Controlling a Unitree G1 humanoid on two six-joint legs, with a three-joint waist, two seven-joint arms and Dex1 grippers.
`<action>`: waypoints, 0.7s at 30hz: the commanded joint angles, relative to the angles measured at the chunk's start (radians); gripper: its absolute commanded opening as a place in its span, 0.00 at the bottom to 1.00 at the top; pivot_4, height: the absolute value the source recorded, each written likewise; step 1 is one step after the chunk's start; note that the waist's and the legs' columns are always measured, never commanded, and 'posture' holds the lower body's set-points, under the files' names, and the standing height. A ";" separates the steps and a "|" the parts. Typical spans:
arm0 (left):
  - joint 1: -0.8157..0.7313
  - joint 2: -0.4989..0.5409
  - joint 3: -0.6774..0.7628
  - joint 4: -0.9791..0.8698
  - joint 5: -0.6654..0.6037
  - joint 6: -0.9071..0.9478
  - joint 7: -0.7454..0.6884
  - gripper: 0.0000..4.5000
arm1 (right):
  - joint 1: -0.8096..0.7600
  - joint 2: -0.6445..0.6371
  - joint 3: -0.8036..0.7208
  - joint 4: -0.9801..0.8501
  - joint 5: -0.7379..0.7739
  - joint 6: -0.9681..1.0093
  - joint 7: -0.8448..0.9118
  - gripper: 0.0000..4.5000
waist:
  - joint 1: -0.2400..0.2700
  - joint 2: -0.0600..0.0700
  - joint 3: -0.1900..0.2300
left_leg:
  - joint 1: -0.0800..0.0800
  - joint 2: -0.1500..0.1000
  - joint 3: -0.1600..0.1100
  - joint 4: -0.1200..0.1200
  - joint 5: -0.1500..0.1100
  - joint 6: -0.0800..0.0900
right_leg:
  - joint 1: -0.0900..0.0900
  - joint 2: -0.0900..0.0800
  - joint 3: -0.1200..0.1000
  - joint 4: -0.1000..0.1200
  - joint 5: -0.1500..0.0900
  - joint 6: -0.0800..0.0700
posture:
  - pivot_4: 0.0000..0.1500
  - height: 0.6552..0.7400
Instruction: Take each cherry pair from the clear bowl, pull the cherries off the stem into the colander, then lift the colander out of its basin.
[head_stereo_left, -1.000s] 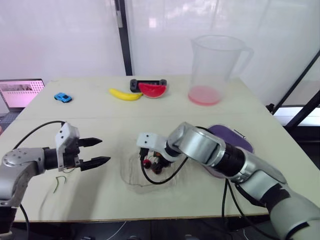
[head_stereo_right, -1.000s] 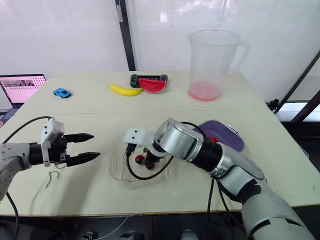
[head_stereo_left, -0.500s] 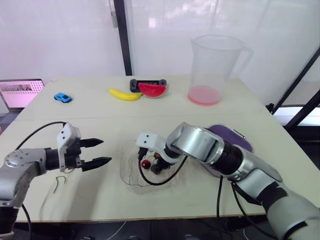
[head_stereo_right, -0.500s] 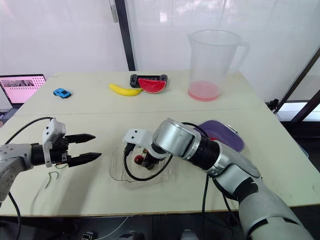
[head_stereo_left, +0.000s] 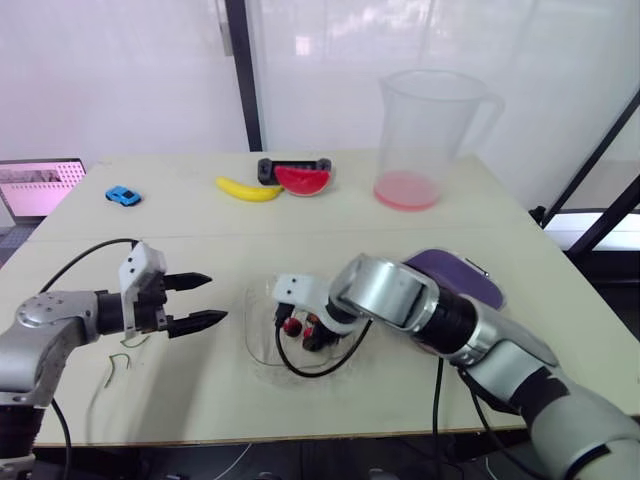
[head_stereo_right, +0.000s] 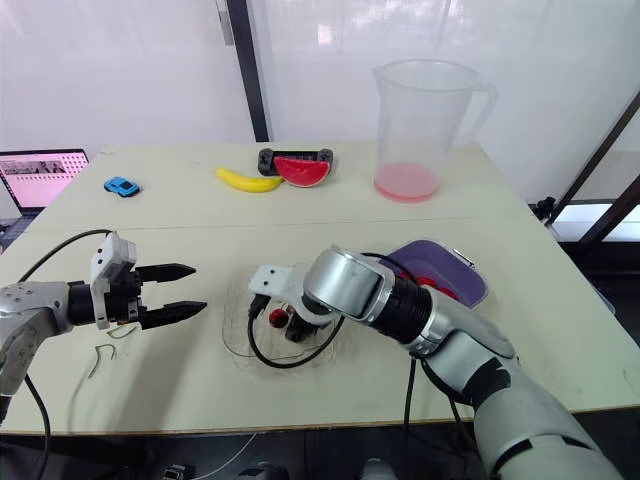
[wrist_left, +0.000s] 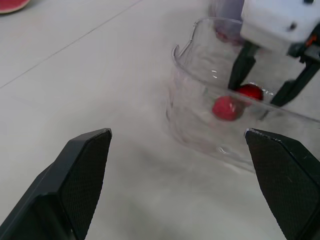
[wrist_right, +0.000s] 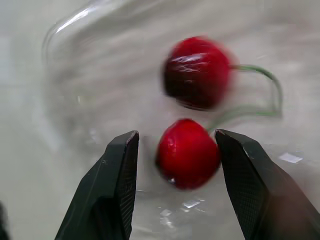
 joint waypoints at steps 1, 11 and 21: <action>-0.014 0.004 0.036 -0.016 -0.022 -0.012 -0.007 1.00 | -0.028 0.007 -0.035 -0.009 0.025 0.015 -0.001 0.56 | 0.002 0.000 0.000 | 0.000 0.000 0.000 0.000 0.000 0.000 | 0.000 0.000 0.000 0.000 0.000 0.000 | 1.00 1.00; -0.007 0.000 0.037 -0.020 -0.020 -0.015 0.000 1.00 | -0.038 -0.007 0.002 0.008 0.025 -0.014 -0.018 0.38 | 0.003 0.000 0.000 | 0.000 0.000 0.000 0.000 0.000 0.000 | 0.000 0.000 0.000 0.000 0.000 0.000 | 1.00 1.00; -0.013 -0.001 0.034 -0.020 -0.026 -0.013 0.002 1.00 | -0.077 -0.031 -0.026 -0.038 0.046 -0.033 0.004 0.19 | 0.003 0.000 0.000 | 0.000 0.000 0.000 0.000 0.000 0.000 | 0.000 0.000 0.000 0.000 0.000 0.000 | 1.00 1.00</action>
